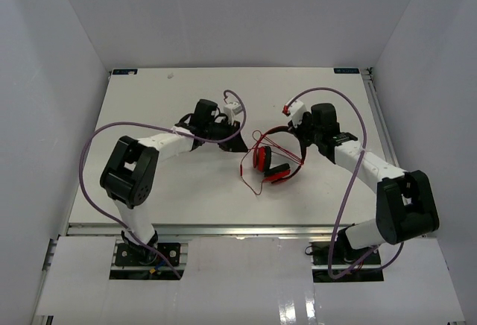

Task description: Wrap the headphones

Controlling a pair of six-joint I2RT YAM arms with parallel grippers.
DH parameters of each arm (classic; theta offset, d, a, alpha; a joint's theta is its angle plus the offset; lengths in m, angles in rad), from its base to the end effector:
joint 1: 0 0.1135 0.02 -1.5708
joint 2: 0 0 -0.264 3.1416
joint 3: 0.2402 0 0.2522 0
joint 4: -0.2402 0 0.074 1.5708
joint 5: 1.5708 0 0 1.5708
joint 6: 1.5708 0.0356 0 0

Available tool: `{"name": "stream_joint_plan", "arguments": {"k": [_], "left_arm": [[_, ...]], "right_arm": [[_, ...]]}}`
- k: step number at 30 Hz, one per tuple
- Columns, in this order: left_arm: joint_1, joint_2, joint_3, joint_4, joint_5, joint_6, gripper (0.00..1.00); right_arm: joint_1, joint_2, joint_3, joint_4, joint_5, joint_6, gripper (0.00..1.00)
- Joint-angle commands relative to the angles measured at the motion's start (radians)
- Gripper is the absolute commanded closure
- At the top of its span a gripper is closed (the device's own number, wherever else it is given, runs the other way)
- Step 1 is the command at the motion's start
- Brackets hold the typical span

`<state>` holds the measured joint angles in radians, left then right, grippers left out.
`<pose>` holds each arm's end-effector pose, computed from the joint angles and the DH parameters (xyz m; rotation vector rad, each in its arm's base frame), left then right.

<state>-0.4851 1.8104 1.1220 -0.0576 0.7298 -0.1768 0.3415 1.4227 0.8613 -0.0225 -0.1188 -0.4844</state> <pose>0.3284 -0.2000 0.1924 0.7434 2.2452 -1.1744 0.2922 0.1083 0.2347 -0.9255 1.9410 0.0450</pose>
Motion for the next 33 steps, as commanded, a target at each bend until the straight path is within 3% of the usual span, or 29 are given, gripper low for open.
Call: {"name": "stream_joint_plan", "arguments": {"k": [1,7,14,16,20,21,23,25,29,33], "left_arm": [[0.062,0.067,0.186,-0.126,-0.001,-0.022,0.71],[0.065,0.207,0.324,-0.209,0.025,-0.012,0.68],[0.073,0.160,0.287,-0.202,-0.079,-0.007,0.68],[0.084,0.098,0.248,-0.182,-0.162,-0.015,0.63],[0.097,-0.073,0.122,-0.114,-0.285,-0.034,0.44],[0.098,-0.140,0.067,-0.095,-0.296,-0.039,0.38],[0.099,-0.261,-0.037,-0.023,-0.302,-0.050,0.15],[0.099,-0.402,-0.159,0.052,-0.283,-0.062,0.04],[0.099,-0.700,-0.417,0.199,-0.217,-0.090,0.02],[0.099,-0.899,-0.577,0.219,-0.185,-0.092,0.02]], "right_arm": [[-0.011,0.081,0.060,0.039,0.090,0.054,0.92],[-0.004,0.213,0.151,-0.026,0.013,0.093,0.92],[-0.003,0.295,0.202,-0.078,-0.015,0.122,0.92],[-0.004,0.302,0.205,-0.098,-0.024,0.120,0.77],[-0.025,0.262,0.201,-0.140,-0.042,0.113,0.20],[-0.041,0.237,0.188,-0.139,-0.050,0.115,0.11],[-0.071,0.145,0.164,-0.139,-0.068,0.120,0.10],[-0.088,0.051,0.142,-0.143,-0.051,0.125,0.10],[-0.099,-0.172,0.080,-0.139,-0.019,0.194,0.10],[-0.100,-0.331,-0.019,-0.100,0.063,0.343,0.10]]}}
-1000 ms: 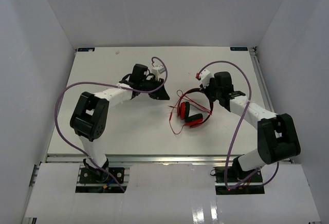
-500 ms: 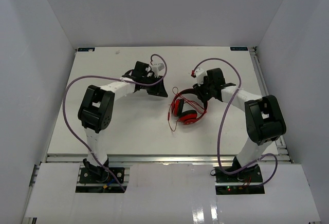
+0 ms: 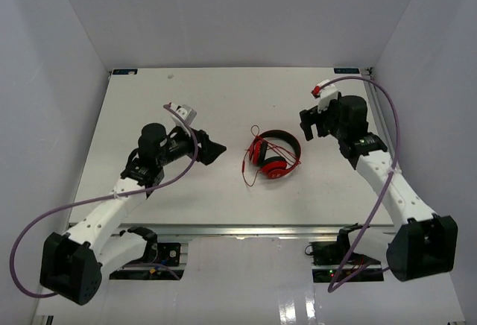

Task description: Wrap the headphones

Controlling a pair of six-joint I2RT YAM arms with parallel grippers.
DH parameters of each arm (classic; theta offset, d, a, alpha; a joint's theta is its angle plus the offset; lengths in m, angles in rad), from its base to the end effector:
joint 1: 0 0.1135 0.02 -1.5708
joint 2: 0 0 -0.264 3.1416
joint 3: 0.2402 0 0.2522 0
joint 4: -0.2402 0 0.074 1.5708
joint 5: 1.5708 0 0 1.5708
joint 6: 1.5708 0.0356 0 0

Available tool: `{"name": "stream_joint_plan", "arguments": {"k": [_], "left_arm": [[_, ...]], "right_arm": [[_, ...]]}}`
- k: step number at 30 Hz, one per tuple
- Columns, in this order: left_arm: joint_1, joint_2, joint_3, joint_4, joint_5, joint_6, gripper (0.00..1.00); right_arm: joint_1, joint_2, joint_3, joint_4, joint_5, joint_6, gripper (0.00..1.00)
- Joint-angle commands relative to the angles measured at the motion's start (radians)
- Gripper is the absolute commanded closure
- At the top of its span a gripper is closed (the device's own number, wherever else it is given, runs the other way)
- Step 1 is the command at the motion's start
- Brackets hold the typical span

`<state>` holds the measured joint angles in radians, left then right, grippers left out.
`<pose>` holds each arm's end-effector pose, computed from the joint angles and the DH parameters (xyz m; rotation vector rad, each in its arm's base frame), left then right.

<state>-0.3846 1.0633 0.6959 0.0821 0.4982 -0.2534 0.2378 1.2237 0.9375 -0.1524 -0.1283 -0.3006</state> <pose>0.2188 -0.1069 0.2826 0.4818 1.8569 -0.8978 0.2721 0.0706 0.3037 -0.6121 1.9110 0.0887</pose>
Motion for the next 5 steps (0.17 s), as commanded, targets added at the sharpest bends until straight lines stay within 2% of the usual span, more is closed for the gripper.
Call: {"name": "stream_joint_plan", "arguments": {"k": [1,5], "left_arm": [[-0.002,-0.206,-0.192,0.076,0.048,-0.013,0.02],[-0.005,-0.332,-0.234,0.038,0.040,-0.005,0.02]], "right_arm": [[0.005,-0.175,-0.117,0.035,0.085,0.178,0.10],[0.005,-0.311,-0.220,0.096,0.081,0.181,0.10]]}}
